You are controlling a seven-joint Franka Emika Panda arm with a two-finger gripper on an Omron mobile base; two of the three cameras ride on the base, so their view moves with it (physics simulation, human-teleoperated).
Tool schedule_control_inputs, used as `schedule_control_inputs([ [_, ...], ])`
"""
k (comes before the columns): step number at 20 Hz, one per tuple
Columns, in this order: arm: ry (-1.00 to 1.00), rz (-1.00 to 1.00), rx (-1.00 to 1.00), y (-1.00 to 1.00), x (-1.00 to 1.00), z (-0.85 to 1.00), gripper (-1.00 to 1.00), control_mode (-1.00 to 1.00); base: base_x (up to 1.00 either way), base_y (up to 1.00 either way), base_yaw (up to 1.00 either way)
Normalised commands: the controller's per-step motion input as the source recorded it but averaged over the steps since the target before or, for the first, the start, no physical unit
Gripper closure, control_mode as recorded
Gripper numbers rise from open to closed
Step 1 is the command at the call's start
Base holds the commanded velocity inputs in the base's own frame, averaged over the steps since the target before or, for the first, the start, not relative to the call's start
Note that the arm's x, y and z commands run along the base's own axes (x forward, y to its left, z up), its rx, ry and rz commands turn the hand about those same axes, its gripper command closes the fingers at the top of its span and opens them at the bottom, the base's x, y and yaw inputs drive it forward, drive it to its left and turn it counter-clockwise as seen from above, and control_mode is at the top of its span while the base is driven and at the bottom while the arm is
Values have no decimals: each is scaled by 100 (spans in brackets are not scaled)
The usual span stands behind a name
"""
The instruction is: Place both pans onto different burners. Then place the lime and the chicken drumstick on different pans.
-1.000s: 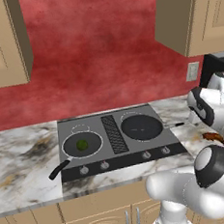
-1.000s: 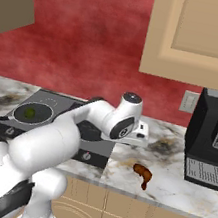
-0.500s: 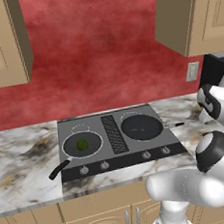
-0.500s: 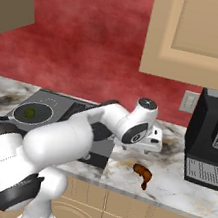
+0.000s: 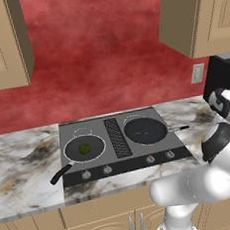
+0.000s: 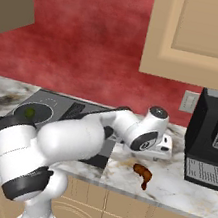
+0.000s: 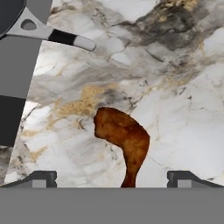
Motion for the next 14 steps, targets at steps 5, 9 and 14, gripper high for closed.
schedule_control_inputs([
  [5,0,0,0,-20,0,-17,-100,-100,0,0,0],
  [9,0,0,0,-13,0,-28,-100,-100,0,0,0],
  [14,0,0,0,-10,0,-30,-100,-100,0,0,0],
])
